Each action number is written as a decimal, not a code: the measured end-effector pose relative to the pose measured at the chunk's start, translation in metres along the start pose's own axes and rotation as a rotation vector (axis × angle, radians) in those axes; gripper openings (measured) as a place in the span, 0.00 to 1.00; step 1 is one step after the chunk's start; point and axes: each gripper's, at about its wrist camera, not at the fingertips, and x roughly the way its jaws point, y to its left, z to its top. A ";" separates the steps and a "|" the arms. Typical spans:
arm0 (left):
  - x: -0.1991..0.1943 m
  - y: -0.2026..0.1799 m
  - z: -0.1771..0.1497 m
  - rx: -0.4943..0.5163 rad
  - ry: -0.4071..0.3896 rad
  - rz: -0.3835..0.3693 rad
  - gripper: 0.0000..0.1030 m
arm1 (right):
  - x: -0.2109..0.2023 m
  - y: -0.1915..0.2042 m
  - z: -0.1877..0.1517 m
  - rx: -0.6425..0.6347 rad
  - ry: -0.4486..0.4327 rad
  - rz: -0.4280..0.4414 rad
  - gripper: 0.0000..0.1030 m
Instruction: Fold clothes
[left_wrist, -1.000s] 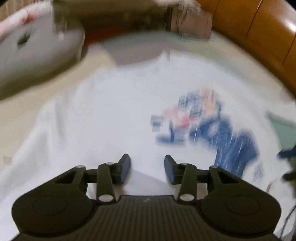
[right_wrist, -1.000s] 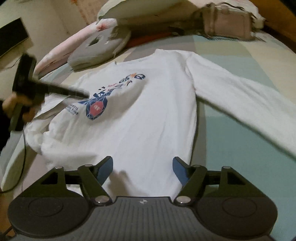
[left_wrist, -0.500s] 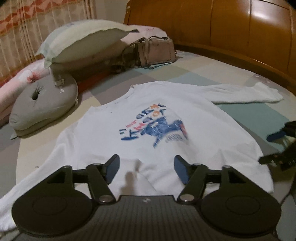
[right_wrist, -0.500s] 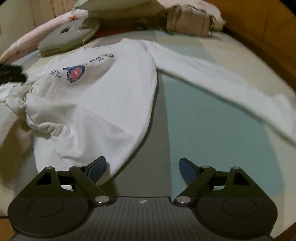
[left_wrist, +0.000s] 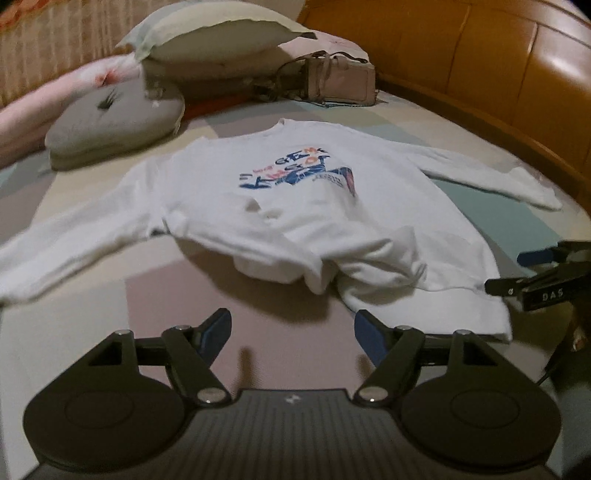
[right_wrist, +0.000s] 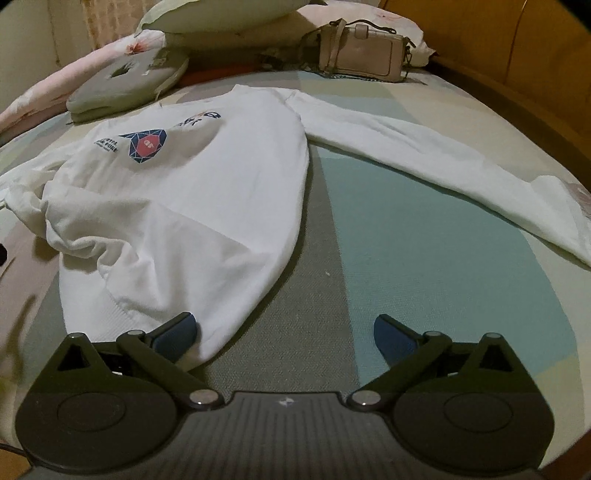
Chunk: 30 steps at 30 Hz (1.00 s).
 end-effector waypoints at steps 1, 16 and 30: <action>0.001 -0.001 -0.004 -0.015 0.010 -0.011 0.74 | -0.002 0.000 0.000 0.004 0.008 -0.003 1.00; -0.031 0.109 -0.027 -0.176 -0.033 0.167 0.78 | -0.062 0.023 0.006 0.044 -0.057 0.080 1.00; -0.066 0.288 -0.016 -0.417 -0.133 0.399 0.77 | -0.056 0.074 0.031 -0.070 -0.083 0.064 1.00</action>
